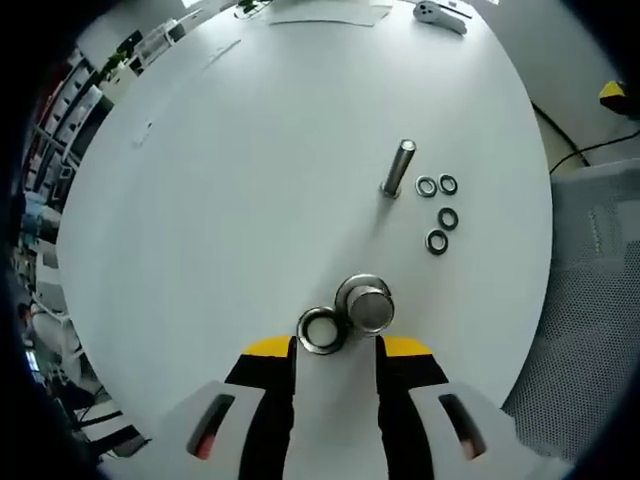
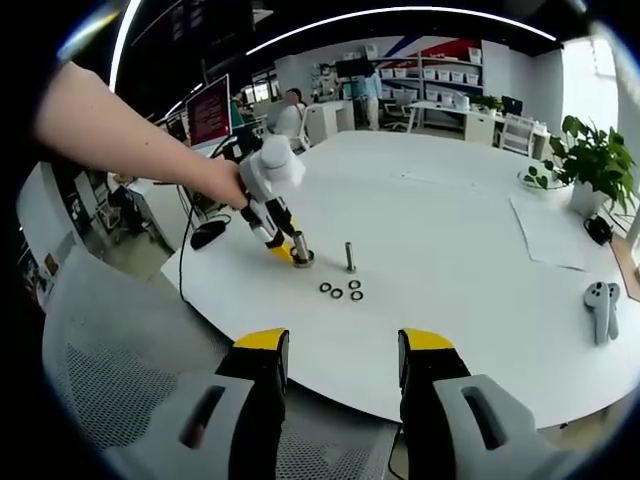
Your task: Place the washer onto the threaded stud by aligning its center hole with the stud, sliding it down to the base, and recovering from edge contact or off-axis alignment until the washer reaches the visible bottom stop.
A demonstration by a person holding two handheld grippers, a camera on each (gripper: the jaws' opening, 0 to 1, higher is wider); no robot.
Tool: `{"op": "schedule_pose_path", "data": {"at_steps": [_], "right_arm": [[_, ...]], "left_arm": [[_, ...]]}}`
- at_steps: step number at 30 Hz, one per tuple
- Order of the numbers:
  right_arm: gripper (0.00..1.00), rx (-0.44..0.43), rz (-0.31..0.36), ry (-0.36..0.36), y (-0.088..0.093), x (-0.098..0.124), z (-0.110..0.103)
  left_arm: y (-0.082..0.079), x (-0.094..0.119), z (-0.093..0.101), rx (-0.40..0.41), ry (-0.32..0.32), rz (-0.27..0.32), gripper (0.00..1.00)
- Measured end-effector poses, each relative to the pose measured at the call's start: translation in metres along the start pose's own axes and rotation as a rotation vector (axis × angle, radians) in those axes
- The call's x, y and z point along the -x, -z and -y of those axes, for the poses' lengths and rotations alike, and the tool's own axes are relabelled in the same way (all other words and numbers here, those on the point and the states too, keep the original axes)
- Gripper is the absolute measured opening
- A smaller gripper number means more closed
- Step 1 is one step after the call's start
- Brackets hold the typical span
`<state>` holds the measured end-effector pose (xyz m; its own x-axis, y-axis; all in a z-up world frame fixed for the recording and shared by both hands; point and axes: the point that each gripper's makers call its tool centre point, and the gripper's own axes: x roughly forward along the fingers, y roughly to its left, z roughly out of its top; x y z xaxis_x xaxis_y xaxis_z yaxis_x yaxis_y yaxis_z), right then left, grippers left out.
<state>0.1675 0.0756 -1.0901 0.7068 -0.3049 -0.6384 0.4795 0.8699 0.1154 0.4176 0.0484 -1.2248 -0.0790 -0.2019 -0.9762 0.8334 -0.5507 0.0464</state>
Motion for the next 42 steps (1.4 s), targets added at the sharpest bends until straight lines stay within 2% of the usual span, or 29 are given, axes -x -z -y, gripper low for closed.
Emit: {"op": "schedule_pose_path", "data": {"at_steps": [3, 9, 10, 16, 21, 26, 29, 32, 34, 42], "right_arm": [[0.46, -0.001, 0.001, 0.004, 0.000, 0.001, 0.001], [0.46, -0.003, -0.009, 0.010, 0.002, 0.000, 0.002], [0.46, -0.006, -0.008, 0.012, 0.002, 0.001, 0.002], [0.46, -0.006, -0.012, 0.017, 0.003, 0.000, 0.003], [0.46, -0.007, -0.011, 0.020, 0.003, 0.000, 0.004], [0.45, -0.009, -0.013, 0.022, 0.003, 0.000, 0.005], [0.45, -0.009, -0.014, 0.021, 0.003, 0.000, 0.005], [0.45, -0.007, -0.020, 0.018, 0.004, 0.000, 0.004], [0.45, -0.005, -0.021, 0.018, 0.004, 0.000, 0.004], [0.45, -0.007, -0.017, 0.017, 0.004, 0.000, 0.004]], "left_arm": [[0.005, -0.002, -0.004, 0.002, -0.005, -0.008, 0.30], [-0.002, -0.002, 0.000, -0.019, 0.001, 0.006, 0.31], [-0.004, -0.004, -0.001, -0.027, 0.005, 0.016, 0.31], [-0.005, -0.010, 0.000, -0.089, 0.017, -0.013, 0.30], [0.001, -0.014, 0.003, -0.147, 0.034, -0.046, 0.28], [-0.002, -0.013, 0.000, -0.180, 0.034, -0.037, 0.29], [-0.002, -0.014, 0.002, -0.204, 0.065, -0.036, 0.27], [-0.002, -0.013, 0.002, -0.195, 0.084, -0.038, 0.26], [-0.001, -0.014, 0.000, -0.241, 0.090, -0.042, 0.25], [-0.001, -0.014, -0.001, -0.235, 0.086, -0.042, 0.21]]}}
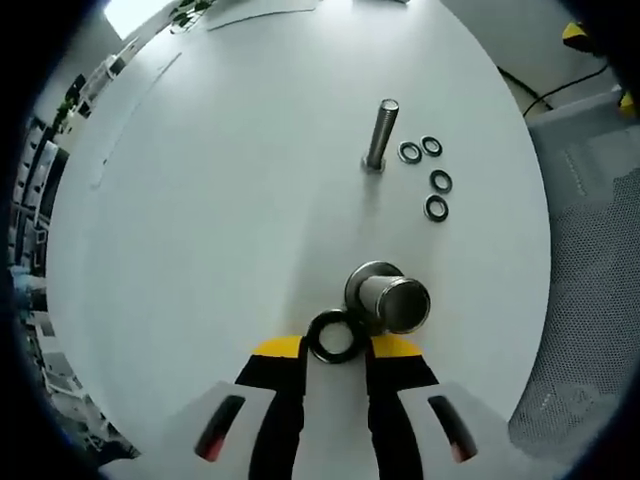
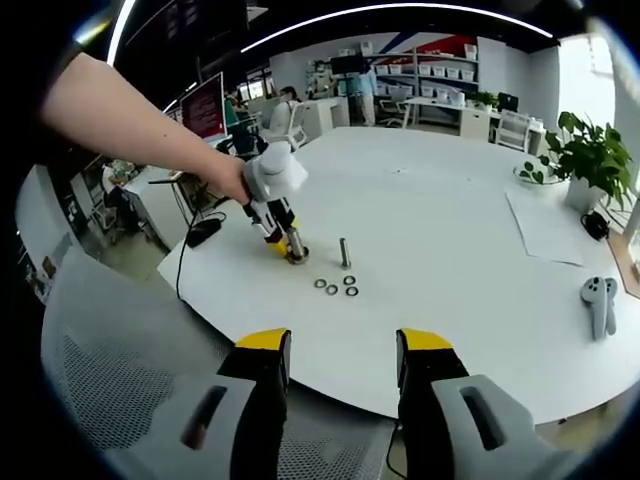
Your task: Place the washer onto the threaded stud by aligning its center hole with the stud, sliding it down to the base, and recovering from edge contact or off-axis alignment until the washer reaches the visible bottom stop.
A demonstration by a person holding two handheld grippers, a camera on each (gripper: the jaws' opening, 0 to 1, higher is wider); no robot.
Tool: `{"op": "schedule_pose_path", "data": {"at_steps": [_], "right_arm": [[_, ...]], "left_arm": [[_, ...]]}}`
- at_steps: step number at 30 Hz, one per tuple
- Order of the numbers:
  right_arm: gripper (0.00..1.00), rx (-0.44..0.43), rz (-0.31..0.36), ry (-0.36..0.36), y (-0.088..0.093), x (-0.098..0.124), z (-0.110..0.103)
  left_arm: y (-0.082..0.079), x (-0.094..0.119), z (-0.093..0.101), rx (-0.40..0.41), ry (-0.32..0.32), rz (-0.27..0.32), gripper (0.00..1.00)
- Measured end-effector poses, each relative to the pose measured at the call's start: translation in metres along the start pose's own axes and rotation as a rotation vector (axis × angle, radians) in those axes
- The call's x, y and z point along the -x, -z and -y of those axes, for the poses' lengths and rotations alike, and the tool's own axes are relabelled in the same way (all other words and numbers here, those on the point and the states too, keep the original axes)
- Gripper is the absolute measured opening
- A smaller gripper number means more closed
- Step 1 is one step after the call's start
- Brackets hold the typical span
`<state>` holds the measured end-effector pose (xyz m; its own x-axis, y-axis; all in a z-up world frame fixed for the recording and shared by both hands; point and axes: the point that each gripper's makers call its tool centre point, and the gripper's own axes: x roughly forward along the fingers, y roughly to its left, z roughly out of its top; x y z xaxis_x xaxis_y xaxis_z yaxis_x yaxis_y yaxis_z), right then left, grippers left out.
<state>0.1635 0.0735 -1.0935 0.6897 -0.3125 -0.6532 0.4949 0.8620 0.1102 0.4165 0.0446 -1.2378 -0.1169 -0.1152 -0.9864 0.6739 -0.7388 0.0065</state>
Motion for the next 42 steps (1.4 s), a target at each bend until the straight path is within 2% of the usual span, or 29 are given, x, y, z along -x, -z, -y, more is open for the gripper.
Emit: {"op": "schedule_pose_path", "data": {"at_steps": [8, 11, 21, 27, 30, 33, 39, 42], "right_arm": [[0.44, 0.002, -0.002, -0.003, 0.000, 0.000, 0.000], [0.44, 0.001, -0.001, -0.003, 0.000, 0.000, -0.001], [0.44, 0.007, 0.000, -0.013, 0.000, 0.000, -0.002], [0.44, 0.008, 0.002, -0.018, -0.001, 0.000, -0.003], [0.44, 0.006, 0.006, -0.019, -0.001, 0.000, -0.003], [0.44, 0.007, 0.007, -0.022, -0.002, 0.000, -0.004], [0.44, 0.006, 0.008, -0.024, -0.002, -0.001, -0.005], [0.44, 0.006, 0.008, -0.022, -0.002, -0.001, -0.004]], "left_arm": [[0.001, 0.000, -0.001, 0.017, -0.006, 0.012, 0.20], [0.001, 0.002, 0.000, 0.048, -0.010, 0.022, 0.20], [0.023, 0.003, 0.008, 0.062, 0.000, -0.014, 0.20], [0.022, 0.003, 0.010, 0.140, -0.024, -0.001, 0.22], [0.019, 0.002, 0.010, 0.227, -0.016, 0.012, 0.26], [0.021, 0.002, 0.014, 0.202, -0.024, 0.006, 0.28], [0.024, -0.001, 0.008, 0.222, -0.024, -0.023, 0.27], [0.025, -0.001, 0.002, 0.253, -0.036, -0.015, 0.24]]}}
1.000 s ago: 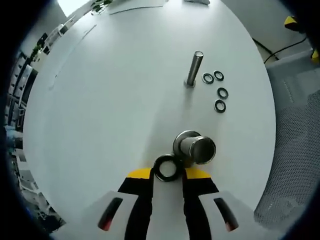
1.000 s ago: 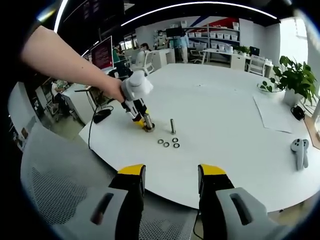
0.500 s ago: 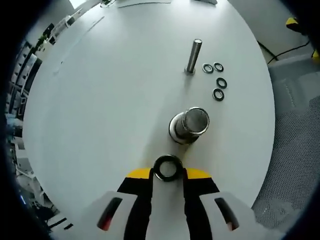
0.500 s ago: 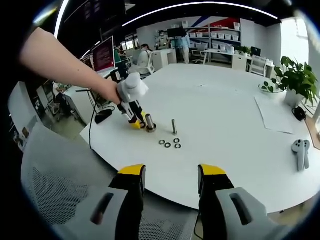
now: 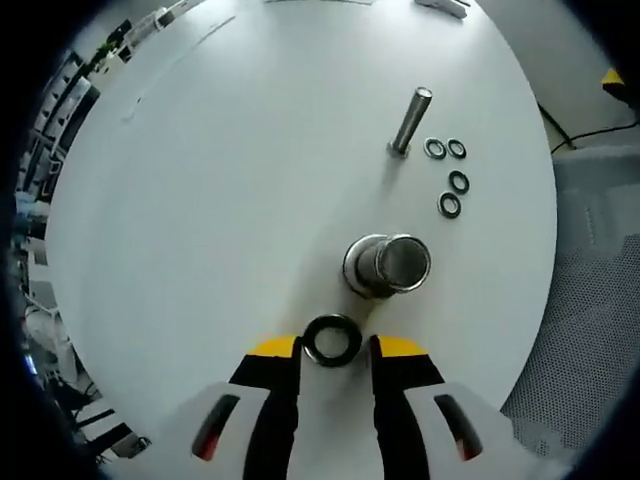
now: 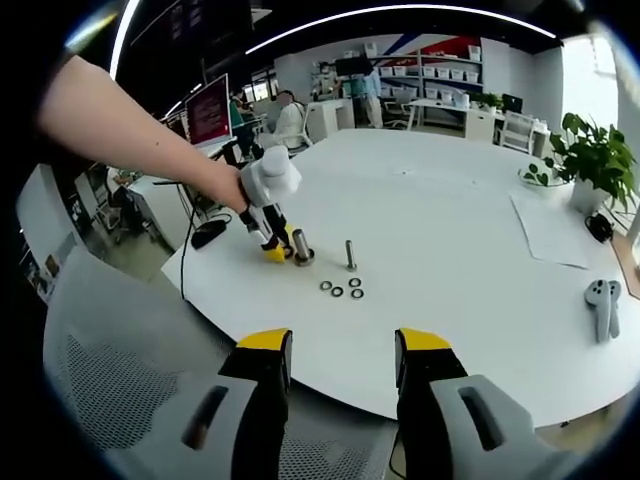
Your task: Place the washer onto the threaded stud by aligning its center hole with the stud, sliding it down to the base, and recovering from edge contact or off-axis alignment until the washer reaches the visible bottom stop.
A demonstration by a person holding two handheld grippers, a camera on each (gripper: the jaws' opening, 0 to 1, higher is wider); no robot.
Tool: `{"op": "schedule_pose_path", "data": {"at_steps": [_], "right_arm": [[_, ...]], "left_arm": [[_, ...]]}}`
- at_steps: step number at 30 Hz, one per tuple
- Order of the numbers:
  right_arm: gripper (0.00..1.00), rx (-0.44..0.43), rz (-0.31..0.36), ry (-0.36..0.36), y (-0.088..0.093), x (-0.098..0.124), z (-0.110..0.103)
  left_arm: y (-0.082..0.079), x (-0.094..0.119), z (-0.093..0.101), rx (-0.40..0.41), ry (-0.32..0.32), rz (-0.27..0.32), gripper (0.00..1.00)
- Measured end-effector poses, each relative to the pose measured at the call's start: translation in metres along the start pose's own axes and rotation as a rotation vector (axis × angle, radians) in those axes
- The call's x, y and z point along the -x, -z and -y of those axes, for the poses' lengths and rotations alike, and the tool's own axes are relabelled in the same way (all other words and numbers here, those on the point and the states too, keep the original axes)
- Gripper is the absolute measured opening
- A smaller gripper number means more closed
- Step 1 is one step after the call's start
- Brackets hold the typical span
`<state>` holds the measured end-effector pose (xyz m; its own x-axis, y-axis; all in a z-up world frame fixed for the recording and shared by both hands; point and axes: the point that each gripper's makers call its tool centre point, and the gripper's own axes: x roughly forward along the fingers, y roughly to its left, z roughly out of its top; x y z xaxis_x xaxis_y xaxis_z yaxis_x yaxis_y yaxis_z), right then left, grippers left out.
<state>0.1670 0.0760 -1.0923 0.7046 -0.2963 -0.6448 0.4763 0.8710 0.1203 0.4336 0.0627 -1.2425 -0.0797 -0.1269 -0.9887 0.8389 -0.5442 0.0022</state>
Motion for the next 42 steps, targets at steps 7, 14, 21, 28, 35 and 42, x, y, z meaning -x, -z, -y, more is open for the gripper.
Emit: {"op": "schedule_pose_path", "data": {"at_steps": [7, 14, 21, 28, 35, 42], "right_arm": [[0.43, -0.001, 0.001, 0.002, 0.000, 0.002, -0.001], [0.43, 0.001, 0.001, 0.001, 0.000, 0.001, 0.000], [0.43, 0.000, 0.002, -0.001, 0.000, 0.001, 0.000], [0.43, 0.002, -0.003, -0.001, 0.001, 0.000, -0.001], [0.43, 0.002, -0.005, -0.004, 0.000, 0.000, -0.001], [0.43, 0.004, -0.009, -0.006, 0.002, 0.000, -0.001]], "left_arm": [[-0.002, -0.001, -0.004, 0.026, 0.001, 0.004, 0.20], [-0.004, 0.001, 0.000, 0.082, -0.020, 0.036, 0.19], [-0.002, 0.002, 0.003, 0.086, -0.018, 0.036, 0.18], [0.000, 0.007, 0.007, 0.077, -0.012, 0.048, 0.18], [-0.007, 0.024, 0.003, 0.036, -0.007, 0.075, 0.18], [-0.016, 0.043, -0.002, -0.009, 0.006, 0.095, 0.18]]}}
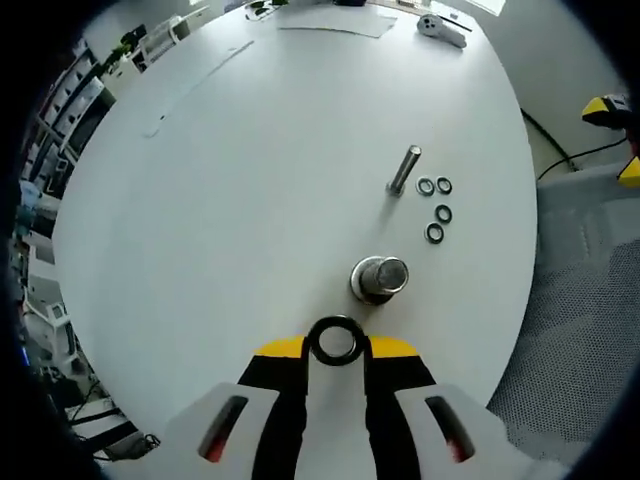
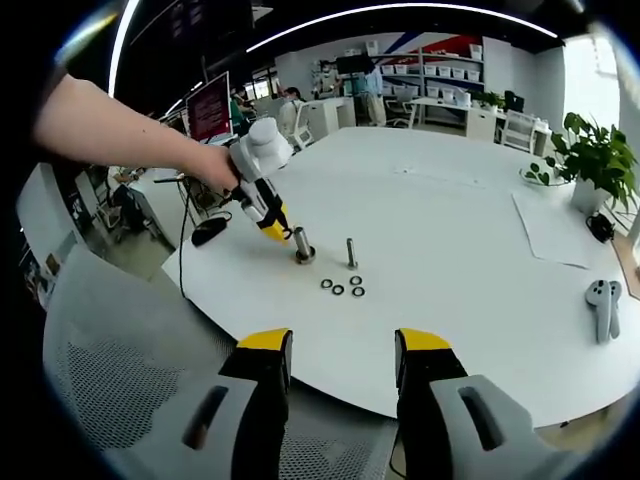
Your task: Place the washer onto the threaded stud by aligning its center hole with the stud, sliding it down to the base, and recovering from edge contact or off-axis alignment until the washer reaches the visible bottom stop.
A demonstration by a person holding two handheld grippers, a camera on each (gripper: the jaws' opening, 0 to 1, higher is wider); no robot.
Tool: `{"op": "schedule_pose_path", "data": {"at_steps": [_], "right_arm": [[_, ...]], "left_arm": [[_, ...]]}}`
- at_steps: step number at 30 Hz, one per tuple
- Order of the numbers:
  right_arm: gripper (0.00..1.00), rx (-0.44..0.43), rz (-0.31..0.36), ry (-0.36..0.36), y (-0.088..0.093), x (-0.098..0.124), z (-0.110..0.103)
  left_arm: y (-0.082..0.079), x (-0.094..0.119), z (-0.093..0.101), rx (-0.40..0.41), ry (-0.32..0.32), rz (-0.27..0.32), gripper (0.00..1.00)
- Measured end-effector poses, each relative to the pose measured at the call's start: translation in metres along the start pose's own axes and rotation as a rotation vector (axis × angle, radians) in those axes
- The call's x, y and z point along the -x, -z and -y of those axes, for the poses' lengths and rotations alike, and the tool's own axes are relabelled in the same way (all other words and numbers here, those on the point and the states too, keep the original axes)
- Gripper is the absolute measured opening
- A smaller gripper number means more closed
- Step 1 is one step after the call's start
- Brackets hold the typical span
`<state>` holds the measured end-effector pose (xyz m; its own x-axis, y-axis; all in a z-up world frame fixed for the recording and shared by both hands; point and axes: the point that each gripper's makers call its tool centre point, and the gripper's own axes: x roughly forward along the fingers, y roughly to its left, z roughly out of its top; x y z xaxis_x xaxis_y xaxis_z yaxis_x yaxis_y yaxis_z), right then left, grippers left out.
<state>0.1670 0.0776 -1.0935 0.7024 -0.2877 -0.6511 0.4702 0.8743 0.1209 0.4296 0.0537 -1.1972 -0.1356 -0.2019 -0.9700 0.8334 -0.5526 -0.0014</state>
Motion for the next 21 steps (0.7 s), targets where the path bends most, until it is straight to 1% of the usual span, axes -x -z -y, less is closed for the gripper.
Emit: {"op": "schedule_pose_path", "data": {"at_steps": [4, 7, 10, 13, 16, 18, 21], "right_arm": [[0.43, 0.004, -0.002, -0.002, 0.000, 0.001, -0.001], [0.43, 0.001, -0.001, -0.003, 0.000, 0.000, -0.001], [0.43, 0.001, -0.001, -0.003, 0.000, 0.000, -0.001], [0.43, 0.001, 0.000, -0.003, -0.001, 0.000, 0.000], [0.43, 0.002, -0.002, -0.004, 0.000, 0.000, -0.001], [0.43, 0.002, -0.001, -0.003, 0.000, 0.001, -0.001], [0.43, -0.001, 0.002, 0.000, 0.000, 0.001, -0.001]], "left_arm": [[-0.012, 0.018, 0.005, -0.019, 0.012, 0.019, 0.18], [-0.020, 0.017, 0.009, -0.044, 0.031, 0.032, 0.18], [-0.034, 0.024, 0.020, -0.081, 0.041, 0.037, 0.18], [-0.040, 0.023, 0.024, -0.096, 0.047, 0.042, 0.19], [-0.044, 0.021, 0.029, -0.118, 0.058, 0.031, 0.19], [-0.043, 0.020, 0.032, -0.120, 0.068, 0.027, 0.19], [-0.042, 0.018, 0.031, -0.129, 0.065, 0.017, 0.19]]}}
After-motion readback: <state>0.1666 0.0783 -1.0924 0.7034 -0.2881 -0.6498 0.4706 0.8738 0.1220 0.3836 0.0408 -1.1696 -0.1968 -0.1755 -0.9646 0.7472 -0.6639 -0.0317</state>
